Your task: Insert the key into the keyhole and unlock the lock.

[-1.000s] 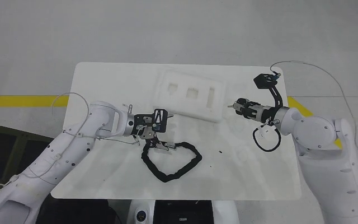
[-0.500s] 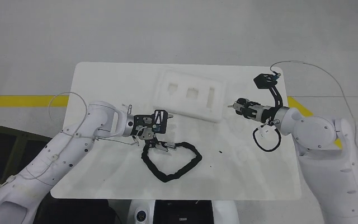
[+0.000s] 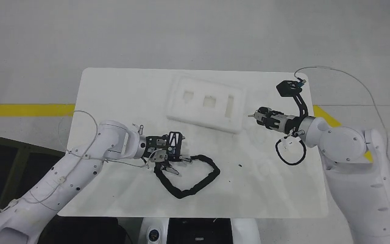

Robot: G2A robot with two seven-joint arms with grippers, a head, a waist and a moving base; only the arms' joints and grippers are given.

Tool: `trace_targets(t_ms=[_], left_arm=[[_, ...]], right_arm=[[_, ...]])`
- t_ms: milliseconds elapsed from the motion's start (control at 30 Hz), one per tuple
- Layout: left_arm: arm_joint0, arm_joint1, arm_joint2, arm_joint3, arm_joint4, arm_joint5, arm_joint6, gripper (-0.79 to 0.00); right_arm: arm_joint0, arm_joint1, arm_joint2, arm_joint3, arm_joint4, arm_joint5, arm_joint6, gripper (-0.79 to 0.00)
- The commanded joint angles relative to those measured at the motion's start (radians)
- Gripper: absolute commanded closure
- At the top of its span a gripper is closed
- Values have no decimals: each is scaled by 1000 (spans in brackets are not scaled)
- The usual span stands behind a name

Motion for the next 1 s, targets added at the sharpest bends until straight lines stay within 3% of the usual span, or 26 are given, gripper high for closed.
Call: trace_targets(t_ms=[0, 200, 433, 467, 500, 533, 567, 733, 833, 967], left_arm=[[18, 2, -2, -3, 6, 1, 0, -785], [53, 0, -2, -23, 57, 44, 9, -785], [63, -18, 17, 20, 135, 69, 115, -785], [61, -21, 21, 26, 149, 69, 128, -754], [59, -23, 23, 33, 162, 70, 139, -643], [57, -26, 25, 38, 174, 73, 150, -582], [56, -28, 27, 42, 187, 75, 158, -557], [49, -36, 28, 60, 237, 83, 191, -557], [48, -39, 26, 67, 253, 83, 204, -628], [46, -44, 24, 75, 266, 82, 211, -545]], right_arm=[[0, 0, 0, 0, 0, 0, 0, 0], [0, 0, 0, 0, 0, 0, 0, 0], [0, 0, 0, 0, 0, 0, 0, 0], [0, 0, 0, 0, 0, 0, 0, 0], [0, 0, 0, 0, 0, 0, 0, 0], [0, 0, 0, 0, 0, 0, 0, 0], [0, 0, 0, 0, 0, 0, 0, 0], [0, 0, 0, 0, 0, 0, 0, 0], [0, 0, 0, 0, 0, 0, 0, 0], [0, 0, 0, 0, 0, 0, 0, 0]])
